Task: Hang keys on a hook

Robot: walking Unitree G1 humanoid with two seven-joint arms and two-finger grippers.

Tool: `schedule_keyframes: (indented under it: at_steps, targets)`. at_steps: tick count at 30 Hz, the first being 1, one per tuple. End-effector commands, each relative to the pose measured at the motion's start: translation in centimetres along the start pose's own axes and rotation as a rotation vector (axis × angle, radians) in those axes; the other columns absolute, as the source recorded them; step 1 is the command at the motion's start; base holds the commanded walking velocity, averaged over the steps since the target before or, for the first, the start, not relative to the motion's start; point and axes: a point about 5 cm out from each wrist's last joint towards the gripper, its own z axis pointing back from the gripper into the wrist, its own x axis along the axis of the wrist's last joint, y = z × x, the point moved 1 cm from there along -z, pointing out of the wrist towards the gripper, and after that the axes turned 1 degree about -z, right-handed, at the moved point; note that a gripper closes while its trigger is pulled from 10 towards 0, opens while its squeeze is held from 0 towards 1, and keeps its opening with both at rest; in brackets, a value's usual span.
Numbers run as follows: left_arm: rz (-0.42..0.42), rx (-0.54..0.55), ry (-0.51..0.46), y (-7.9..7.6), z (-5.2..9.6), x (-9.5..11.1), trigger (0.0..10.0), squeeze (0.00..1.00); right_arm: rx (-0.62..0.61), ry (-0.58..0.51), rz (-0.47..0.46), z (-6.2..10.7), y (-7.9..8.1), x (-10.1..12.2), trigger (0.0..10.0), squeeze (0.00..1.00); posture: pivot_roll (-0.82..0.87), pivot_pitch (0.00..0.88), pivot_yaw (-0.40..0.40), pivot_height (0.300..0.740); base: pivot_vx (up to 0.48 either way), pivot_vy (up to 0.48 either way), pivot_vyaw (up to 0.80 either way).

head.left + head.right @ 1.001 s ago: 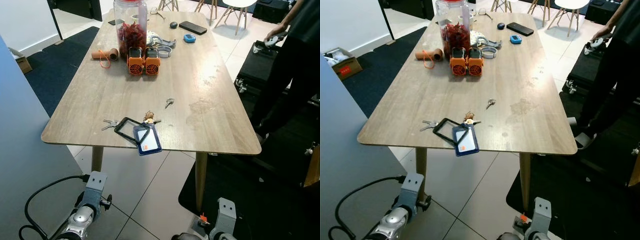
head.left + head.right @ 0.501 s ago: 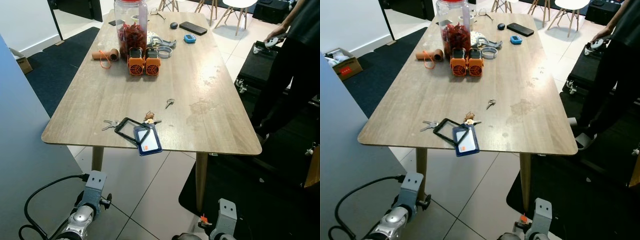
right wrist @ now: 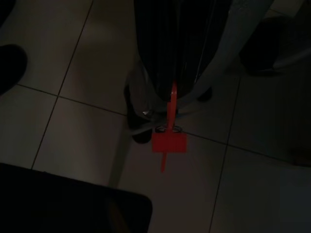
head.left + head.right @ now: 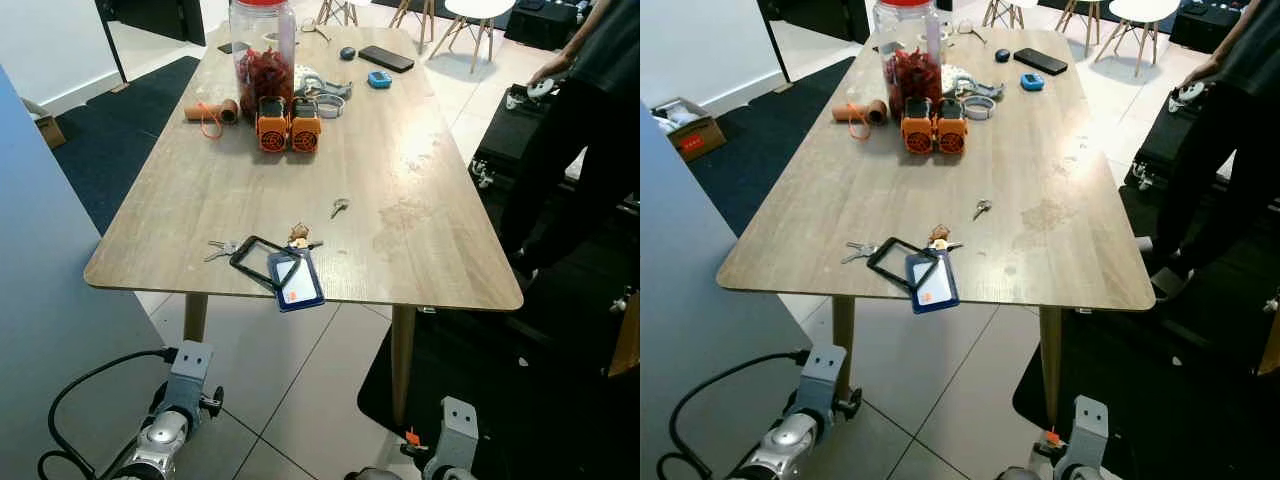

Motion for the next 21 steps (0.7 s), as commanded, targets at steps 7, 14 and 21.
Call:
schedule_keyframes:
  at_steps: [7,14,21]
  targets:
    - [-0.001,-0.008,0.011,-0.28,-0.06,-0.05,10.0,0.0,-0.027,-0.002,-0.014,0.11,-0.54,-0.17,10.0,0.0,0.08,0.034,-0.018,0.74,0.0,0.0,0.0]
    - [-0.001,-0.012,0.018,-0.09,-0.06,-0.09,10.0,0.0,-0.032,-0.002,-0.016,0.17,-0.69,-0.33,10.0,0.0,0.06,0.033,-0.006,0.74,0.0,0.0,0.0]
    - [-0.007,-0.018,0.022,-0.22,-0.05,-0.19,10.0,0.0,-0.037,-0.005,-0.009,0.27,-1.18,-0.26,10.0,0.0,0.07,0.043,-0.012,0.74,0.0,0.0,0.0]
